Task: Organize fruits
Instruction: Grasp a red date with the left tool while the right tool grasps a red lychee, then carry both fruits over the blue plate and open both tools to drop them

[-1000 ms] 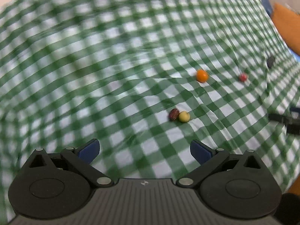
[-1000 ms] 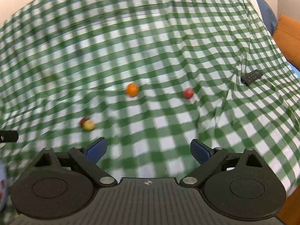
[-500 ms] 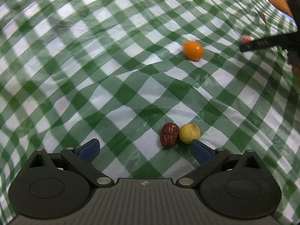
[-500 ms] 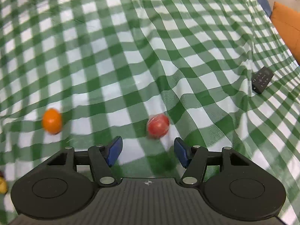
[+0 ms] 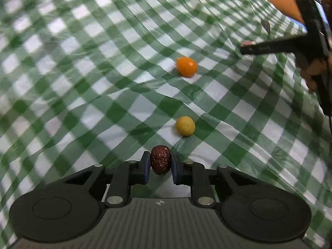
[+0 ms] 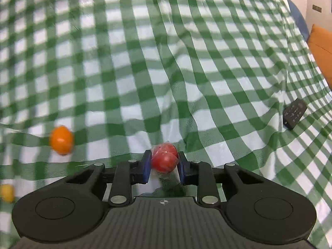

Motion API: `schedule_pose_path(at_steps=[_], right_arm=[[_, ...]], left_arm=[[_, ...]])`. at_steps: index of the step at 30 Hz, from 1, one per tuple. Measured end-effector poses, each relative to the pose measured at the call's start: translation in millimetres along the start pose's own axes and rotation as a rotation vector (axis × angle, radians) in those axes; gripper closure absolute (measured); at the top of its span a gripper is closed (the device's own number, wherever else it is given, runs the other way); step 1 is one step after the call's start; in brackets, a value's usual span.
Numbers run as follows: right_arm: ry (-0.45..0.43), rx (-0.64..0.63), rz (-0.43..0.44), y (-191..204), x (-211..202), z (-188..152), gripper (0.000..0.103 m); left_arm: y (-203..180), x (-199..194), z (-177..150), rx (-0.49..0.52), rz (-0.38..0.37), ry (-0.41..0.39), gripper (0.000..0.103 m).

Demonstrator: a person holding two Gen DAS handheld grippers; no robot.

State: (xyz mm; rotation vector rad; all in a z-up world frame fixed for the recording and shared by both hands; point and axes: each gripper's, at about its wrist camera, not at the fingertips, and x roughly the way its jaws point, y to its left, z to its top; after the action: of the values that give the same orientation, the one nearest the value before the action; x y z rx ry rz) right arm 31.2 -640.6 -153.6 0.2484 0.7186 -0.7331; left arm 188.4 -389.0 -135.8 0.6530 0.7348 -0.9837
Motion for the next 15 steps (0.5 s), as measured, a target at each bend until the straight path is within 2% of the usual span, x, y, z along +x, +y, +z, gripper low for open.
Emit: schedule_pose_path(at_steps=[5, 9, 15], right_arm=[[-0.034, -0.019, 0.107, 20.0, -75.2, -11.5, 0.076], [-0.038, -0.047, 0.211, 48.3, -144.0, -26.8, 0.076], [-0.001, -0.092, 0.358, 97.5, -232.2, -50.8, 0.076]], left_arm=[[11.3, -67.7, -27.5, -0.114, 0.047, 0.001, 0.08], [14.4, -135.1, -61.5, -0.216, 0.086, 0.024, 0.08], [1.8, -228.3, -113.5, -0.338, 0.16, 0.051, 0.08]])
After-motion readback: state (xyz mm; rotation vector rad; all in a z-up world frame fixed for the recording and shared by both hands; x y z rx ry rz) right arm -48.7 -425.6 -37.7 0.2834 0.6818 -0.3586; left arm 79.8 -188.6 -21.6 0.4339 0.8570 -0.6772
